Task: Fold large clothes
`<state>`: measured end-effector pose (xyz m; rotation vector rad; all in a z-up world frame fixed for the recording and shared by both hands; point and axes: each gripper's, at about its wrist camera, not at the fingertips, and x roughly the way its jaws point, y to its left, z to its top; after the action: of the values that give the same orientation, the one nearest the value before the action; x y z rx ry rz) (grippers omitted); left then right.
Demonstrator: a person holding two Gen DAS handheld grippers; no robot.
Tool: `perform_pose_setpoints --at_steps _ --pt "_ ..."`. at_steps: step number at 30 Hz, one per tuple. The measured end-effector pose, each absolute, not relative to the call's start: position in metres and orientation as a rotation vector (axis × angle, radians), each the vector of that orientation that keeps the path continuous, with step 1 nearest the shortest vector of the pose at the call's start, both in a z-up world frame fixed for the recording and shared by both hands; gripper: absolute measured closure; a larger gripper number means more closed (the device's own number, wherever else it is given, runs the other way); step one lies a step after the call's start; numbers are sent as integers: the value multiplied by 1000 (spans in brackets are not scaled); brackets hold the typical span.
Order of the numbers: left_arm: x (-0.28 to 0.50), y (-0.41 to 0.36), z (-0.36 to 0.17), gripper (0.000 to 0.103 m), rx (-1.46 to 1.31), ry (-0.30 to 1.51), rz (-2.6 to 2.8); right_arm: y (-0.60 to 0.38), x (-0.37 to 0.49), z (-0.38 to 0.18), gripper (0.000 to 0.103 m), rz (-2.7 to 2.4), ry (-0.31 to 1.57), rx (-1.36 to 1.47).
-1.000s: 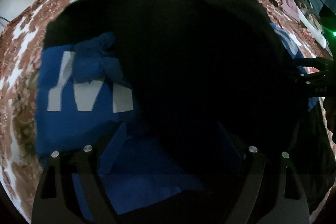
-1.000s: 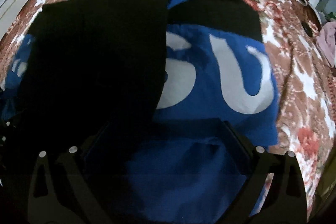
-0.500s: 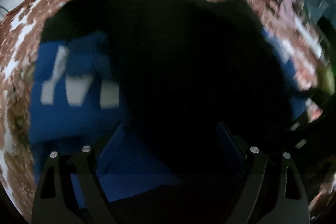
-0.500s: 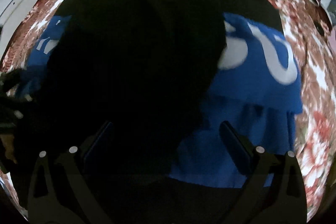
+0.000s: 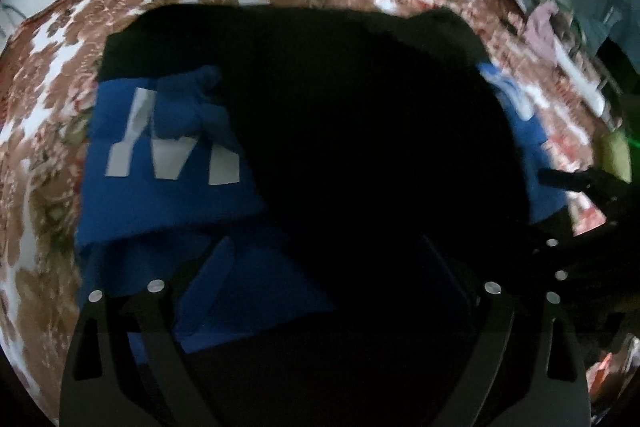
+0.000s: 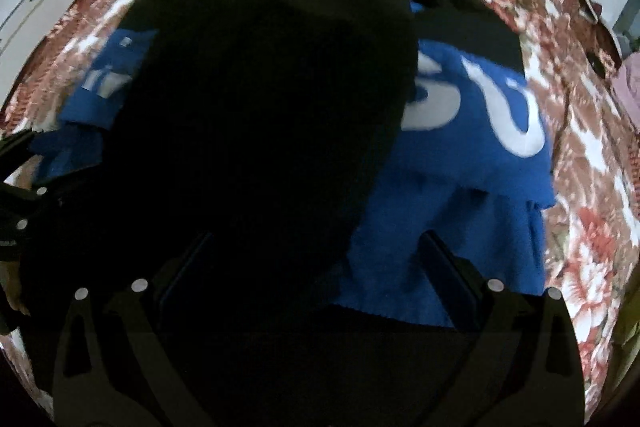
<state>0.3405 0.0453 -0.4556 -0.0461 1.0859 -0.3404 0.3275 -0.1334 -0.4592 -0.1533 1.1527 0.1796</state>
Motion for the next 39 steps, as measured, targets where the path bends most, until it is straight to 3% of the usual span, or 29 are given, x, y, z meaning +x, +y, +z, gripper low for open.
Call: perform_pose_setpoints --at_steps 11,25,34,39 --pt "274 75 -413 10 -72 1052 -333 -140 282 -418 5 140 1106 -61" --pt "95 144 -416 10 -194 1179 -44 -248 147 -425 5 88 1207 -107" --pt "62 158 -448 10 -268 1235 -65 -283 97 -455 5 19 1283 -129" --pt "52 161 -461 10 -339 1252 -74 -320 81 -467 5 -54 1367 61"
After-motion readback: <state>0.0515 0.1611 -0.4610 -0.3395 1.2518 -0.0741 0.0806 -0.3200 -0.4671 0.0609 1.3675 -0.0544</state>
